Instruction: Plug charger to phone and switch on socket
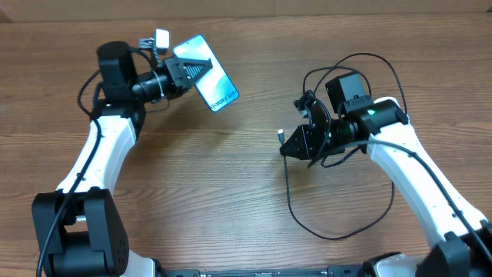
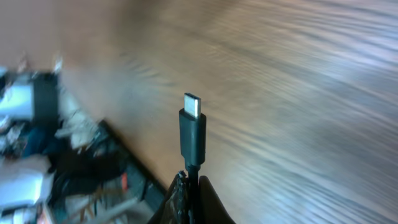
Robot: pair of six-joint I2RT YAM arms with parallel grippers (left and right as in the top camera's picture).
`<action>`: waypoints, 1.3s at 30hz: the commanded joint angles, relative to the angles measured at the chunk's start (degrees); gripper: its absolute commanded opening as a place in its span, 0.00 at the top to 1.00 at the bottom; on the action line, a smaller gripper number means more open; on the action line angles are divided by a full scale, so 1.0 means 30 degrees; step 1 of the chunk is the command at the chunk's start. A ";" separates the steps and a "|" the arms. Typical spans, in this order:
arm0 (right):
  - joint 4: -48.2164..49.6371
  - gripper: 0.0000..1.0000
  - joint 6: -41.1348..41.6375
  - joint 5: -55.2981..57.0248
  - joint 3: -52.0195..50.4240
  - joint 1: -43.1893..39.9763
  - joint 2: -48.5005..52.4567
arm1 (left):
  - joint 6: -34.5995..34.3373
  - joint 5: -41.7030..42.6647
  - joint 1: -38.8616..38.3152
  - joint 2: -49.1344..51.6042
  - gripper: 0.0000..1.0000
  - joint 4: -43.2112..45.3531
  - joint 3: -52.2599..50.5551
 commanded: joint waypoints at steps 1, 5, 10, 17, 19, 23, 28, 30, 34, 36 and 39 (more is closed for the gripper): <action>0.0189 0.96 -0.1683 -0.2805 0.0335 0.1071 -0.0131 | -0.1005 0.2295 -0.0270 -0.0022 0.96 0.1574 0.0117; 0.1129 0.96 -0.1515 -0.2849 0.0342 0.2339 -0.0131 | -0.1865 0.2630 -0.0772 -0.0022 0.96 0.3271 0.0117; 0.3512 0.96 0.0729 -0.1508 0.0342 0.3213 -0.0131 | -0.1982 0.2754 -0.1348 -0.0022 0.96 0.3264 0.0117; 0.4561 0.96 0.0976 -0.1180 0.0342 0.3155 -0.0131 | -0.1945 0.4728 -0.1603 -0.0015 0.96 0.3257 0.0117; 0.4692 0.96 0.0896 -0.1027 0.0342 0.3155 -0.0131 | -0.1756 0.5231 -0.1559 -0.0015 0.96 0.3264 0.0117; 0.4743 0.96 0.0911 -0.0976 0.0342 0.3155 -0.0131 | -0.1603 0.6375 -0.1530 -0.0022 0.96 0.3271 0.0117; 0.5129 0.96 0.0758 -0.0984 0.0342 0.3155 -0.0138 | -0.0386 0.7490 -0.1530 -0.0015 0.96 0.3257 0.0117; 0.5187 0.96 0.0765 -0.0984 0.0350 0.3155 -0.0138 | -0.0270 0.7468 -0.1530 -0.0015 0.96 0.3257 0.0117; 0.5173 0.96 0.0758 -0.0998 0.0350 0.3155 -0.0138 | -0.0168 0.7584 -0.1530 -0.0015 0.96 0.3257 0.0117; 0.5246 0.96 0.0750 -0.1173 0.0350 0.3155 -0.0138 | -0.0058 0.7584 -0.1530 -0.0015 0.95 0.3257 0.0117; 0.5238 0.96 -0.0328 -0.1967 0.0350 0.3155 -0.0138 | -0.0058 0.7577 -0.1537 -0.0015 0.96 0.3257 0.0117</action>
